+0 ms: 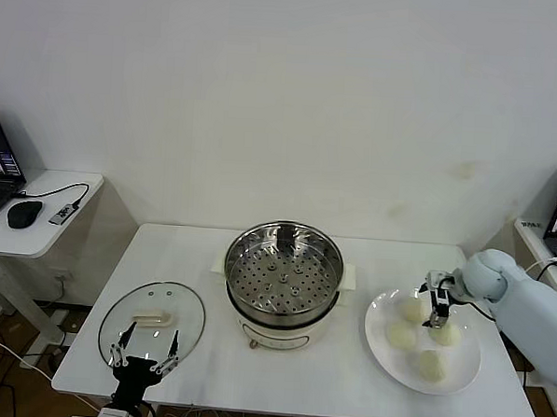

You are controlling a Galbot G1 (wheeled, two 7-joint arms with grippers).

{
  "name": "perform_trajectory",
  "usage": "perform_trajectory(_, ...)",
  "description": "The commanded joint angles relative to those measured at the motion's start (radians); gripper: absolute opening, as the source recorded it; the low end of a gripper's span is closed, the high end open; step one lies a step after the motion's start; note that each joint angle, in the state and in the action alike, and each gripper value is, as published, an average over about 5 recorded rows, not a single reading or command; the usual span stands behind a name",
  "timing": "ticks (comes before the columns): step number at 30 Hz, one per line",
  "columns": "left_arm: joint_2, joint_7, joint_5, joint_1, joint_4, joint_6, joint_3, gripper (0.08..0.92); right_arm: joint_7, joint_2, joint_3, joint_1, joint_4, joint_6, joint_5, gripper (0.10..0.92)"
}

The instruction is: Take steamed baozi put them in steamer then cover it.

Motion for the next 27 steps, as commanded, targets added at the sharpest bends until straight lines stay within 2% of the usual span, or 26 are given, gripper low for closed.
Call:
perform_trajectory(1,0.0,0.0,0.002,0.0,0.001,0.0,-0.002,0.823,-0.016,0.045,-0.034,0.033,-0.059,0.002,0.0,0.82)
perform_trajectory(14,0.0,-0.002,0.0,-0.001,0.005,-0.003,-0.005,0.823,-0.014,0.052,-0.032,0.031,-0.078,-0.012,-0.019,0.618)
perform_trajectory(21,0.001,-0.002,-0.004,0.003,0.002,-0.003,-0.006,0.823,-0.017,0.033,-0.041,0.046,-0.056,-0.009,-0.012,0.591)
perform_trajectory(27,0.004,-0.002,-0.036,0.004,0.001,-0.003,-0.008,0.823,-0.032,-0.049,-0.088,0.126,0.066,-0.022,0.065,0.592)
